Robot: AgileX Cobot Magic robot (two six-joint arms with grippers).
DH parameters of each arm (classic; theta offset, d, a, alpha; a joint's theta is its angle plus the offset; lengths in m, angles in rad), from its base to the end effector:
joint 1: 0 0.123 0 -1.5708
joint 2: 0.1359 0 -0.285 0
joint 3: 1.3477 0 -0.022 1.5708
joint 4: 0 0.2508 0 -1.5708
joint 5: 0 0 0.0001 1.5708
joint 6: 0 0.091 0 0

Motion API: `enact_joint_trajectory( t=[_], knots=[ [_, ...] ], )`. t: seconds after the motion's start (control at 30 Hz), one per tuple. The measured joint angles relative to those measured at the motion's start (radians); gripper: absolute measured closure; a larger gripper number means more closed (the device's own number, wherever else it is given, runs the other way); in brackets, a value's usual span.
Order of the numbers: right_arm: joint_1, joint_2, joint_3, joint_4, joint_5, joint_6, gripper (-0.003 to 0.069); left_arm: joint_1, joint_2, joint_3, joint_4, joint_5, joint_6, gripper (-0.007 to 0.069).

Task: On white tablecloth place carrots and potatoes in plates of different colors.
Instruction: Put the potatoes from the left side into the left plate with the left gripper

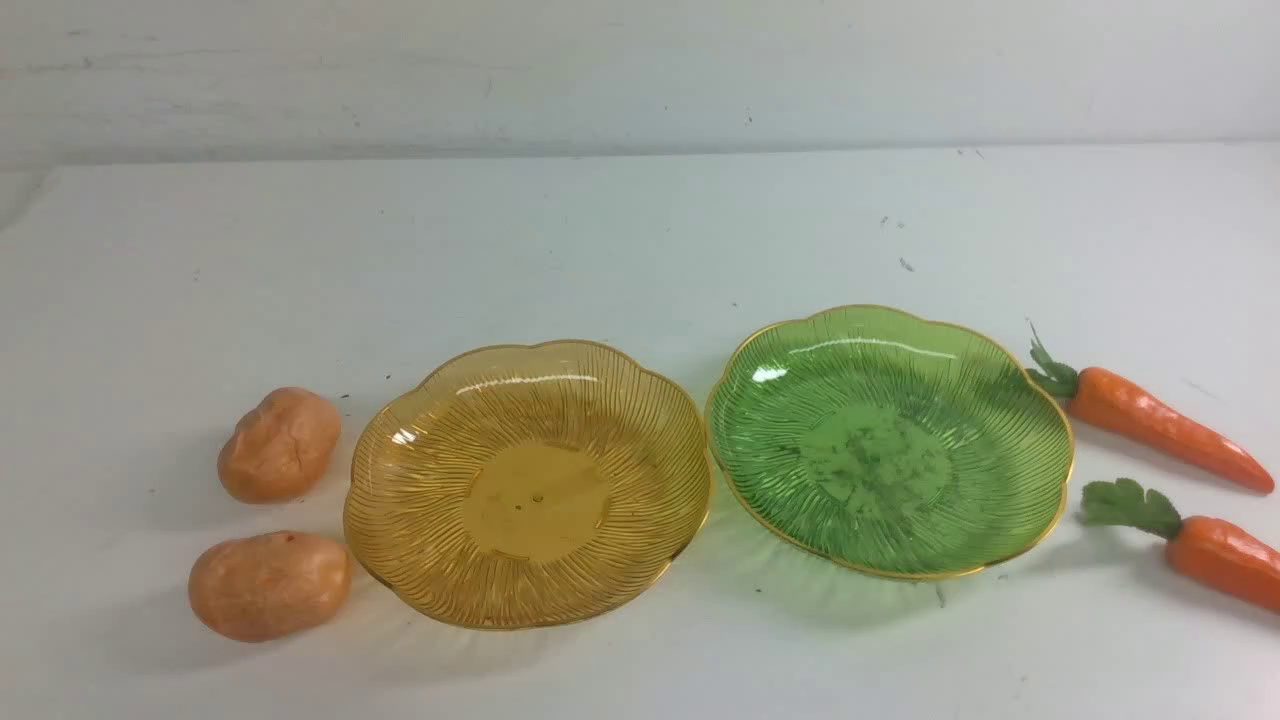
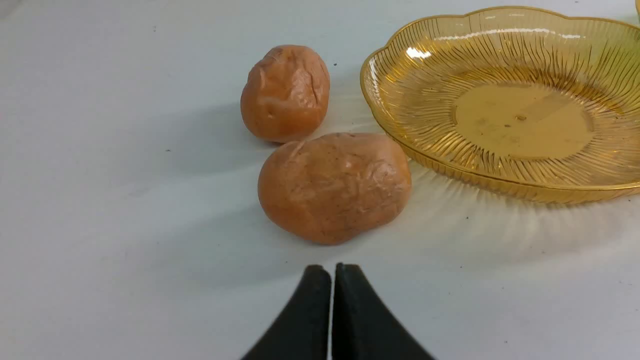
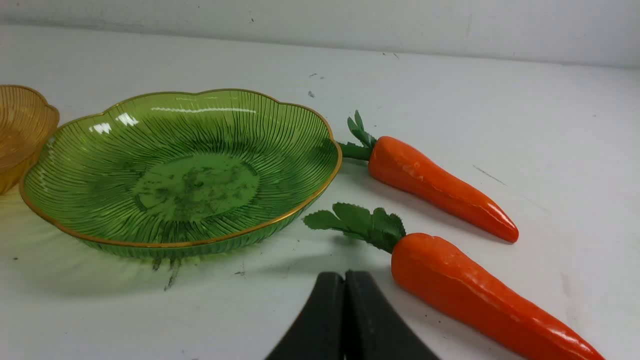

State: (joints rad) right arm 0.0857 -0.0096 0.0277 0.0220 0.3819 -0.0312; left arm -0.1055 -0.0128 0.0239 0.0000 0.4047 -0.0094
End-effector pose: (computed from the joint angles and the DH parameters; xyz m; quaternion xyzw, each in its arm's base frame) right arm 0.0522 0.0052 0.1701 -0.0414 0.8075 0.0253 0.5878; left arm 0.0514 -0.0054 0.1695 0.0391 0.8123 -0.0334 0.5810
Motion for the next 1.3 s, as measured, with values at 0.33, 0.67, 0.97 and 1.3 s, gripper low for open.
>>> enact_joint_trajectory(
  t=[0.33, 0.67, 0.97, 1.3],
  knots=[
    [0.000, 0.000, 0.000, 0.000, 0.000, 0.001, 0.0674, 0.000, 0.000, 0.000, 0.000, 0.000, 0.000, 0.0628],
    [0.000, 0.000, 0.000, 0.000, 0.000, 0.001, 0.0674, 0.000, 0.000, 0.000, 0.000, 0.000, 0.000, 0.0628],
    [0.000, 0.000, 0.000, 0.000, 0.000, 0.001, 0.0674, 0.000, 0.000, 0.000, 0.000, 0.000, 0.000, 0.0628],
    [0.000, 0.000, 0.000, 0.000, 0.000, 0.001, 0.0674, 0.000, 0.000, 0.000, 0.034, 0.000, 0.003, 0.0628]
  ],
)
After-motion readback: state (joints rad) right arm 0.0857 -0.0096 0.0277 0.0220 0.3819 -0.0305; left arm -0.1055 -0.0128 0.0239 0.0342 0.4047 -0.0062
